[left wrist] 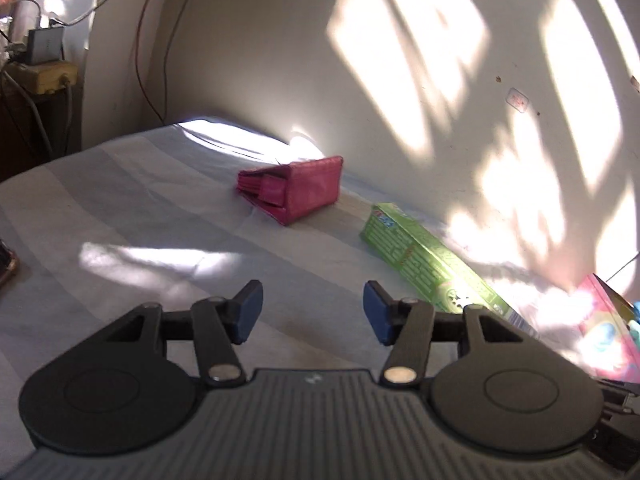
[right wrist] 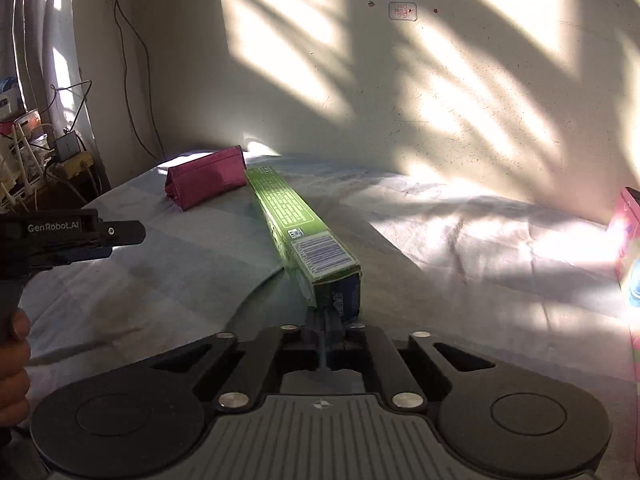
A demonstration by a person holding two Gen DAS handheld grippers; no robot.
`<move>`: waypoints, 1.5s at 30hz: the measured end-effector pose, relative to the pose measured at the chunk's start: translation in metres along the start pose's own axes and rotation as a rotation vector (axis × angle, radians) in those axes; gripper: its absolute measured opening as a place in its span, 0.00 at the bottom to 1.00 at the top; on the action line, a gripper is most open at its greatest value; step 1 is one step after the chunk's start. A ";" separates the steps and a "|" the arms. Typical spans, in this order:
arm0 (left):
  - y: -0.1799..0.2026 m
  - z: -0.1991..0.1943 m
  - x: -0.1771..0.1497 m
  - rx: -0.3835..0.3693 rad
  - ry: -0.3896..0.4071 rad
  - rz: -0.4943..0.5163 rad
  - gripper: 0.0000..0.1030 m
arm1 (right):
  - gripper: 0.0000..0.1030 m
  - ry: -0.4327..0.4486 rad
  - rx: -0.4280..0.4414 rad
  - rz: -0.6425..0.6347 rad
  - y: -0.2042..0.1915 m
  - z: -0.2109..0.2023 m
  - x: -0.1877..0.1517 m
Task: Organize objects
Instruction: 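Lift the toothpaste box with the right gripper and carry it toward the tin, then lower the toothpaste box upright into the tin and open the right gripper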
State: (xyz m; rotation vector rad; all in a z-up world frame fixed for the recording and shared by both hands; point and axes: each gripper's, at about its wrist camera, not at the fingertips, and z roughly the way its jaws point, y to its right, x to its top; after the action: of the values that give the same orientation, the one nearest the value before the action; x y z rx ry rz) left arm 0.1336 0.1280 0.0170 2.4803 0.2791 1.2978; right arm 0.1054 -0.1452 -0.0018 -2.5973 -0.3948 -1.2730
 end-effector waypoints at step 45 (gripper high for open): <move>0.208 -0.019 -0.015 -0.353 -0.149 0.132 0.60 | 0.26 0.420 -0.003 -0.065 0.061 -0.171 -0.084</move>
State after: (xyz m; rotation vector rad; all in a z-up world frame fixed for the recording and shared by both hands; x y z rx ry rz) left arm 0.1143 -0.0664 0.0935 2.3035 -0.1418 1.0925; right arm -0.0493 -0.2680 0.0292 -2.2479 -0.3981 -1.7859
